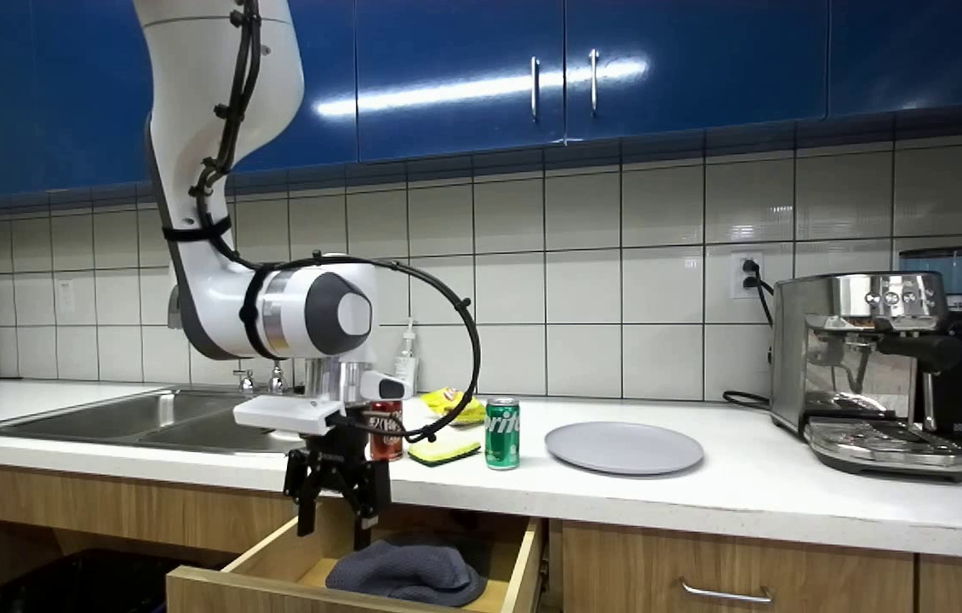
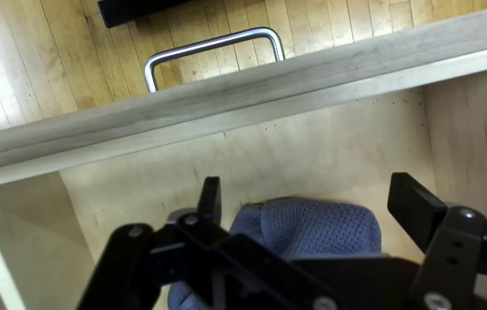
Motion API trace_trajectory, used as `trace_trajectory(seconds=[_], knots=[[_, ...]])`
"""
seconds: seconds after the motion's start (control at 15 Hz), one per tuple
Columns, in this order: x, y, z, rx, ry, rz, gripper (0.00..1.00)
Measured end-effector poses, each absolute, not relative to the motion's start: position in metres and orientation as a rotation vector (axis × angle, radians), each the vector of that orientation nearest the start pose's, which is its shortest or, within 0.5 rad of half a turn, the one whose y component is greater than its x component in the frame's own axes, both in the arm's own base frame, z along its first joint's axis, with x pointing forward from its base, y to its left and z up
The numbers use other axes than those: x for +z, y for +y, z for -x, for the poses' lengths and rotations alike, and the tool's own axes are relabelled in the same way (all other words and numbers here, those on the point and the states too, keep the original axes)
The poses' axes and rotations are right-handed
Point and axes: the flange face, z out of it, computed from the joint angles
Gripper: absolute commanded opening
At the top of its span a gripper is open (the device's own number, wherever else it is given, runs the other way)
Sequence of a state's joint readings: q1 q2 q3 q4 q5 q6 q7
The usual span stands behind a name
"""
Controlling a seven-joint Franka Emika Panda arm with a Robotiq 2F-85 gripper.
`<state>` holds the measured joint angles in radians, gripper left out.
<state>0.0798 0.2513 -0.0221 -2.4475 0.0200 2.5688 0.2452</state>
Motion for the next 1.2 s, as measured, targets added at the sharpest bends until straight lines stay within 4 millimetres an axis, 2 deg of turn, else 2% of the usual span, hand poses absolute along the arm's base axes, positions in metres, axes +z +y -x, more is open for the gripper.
trace_trajectory(seconds=[0.27,0.47,1.2], knots=[[0.225,0.015,-0.49,0.185,0.41,3.124,1.0],[0.238,0.011,-0.501,0.176,0.425,3.121,1.0],[0.241,0.01,-0.505,0.168,0.411,3.131,1.0]])
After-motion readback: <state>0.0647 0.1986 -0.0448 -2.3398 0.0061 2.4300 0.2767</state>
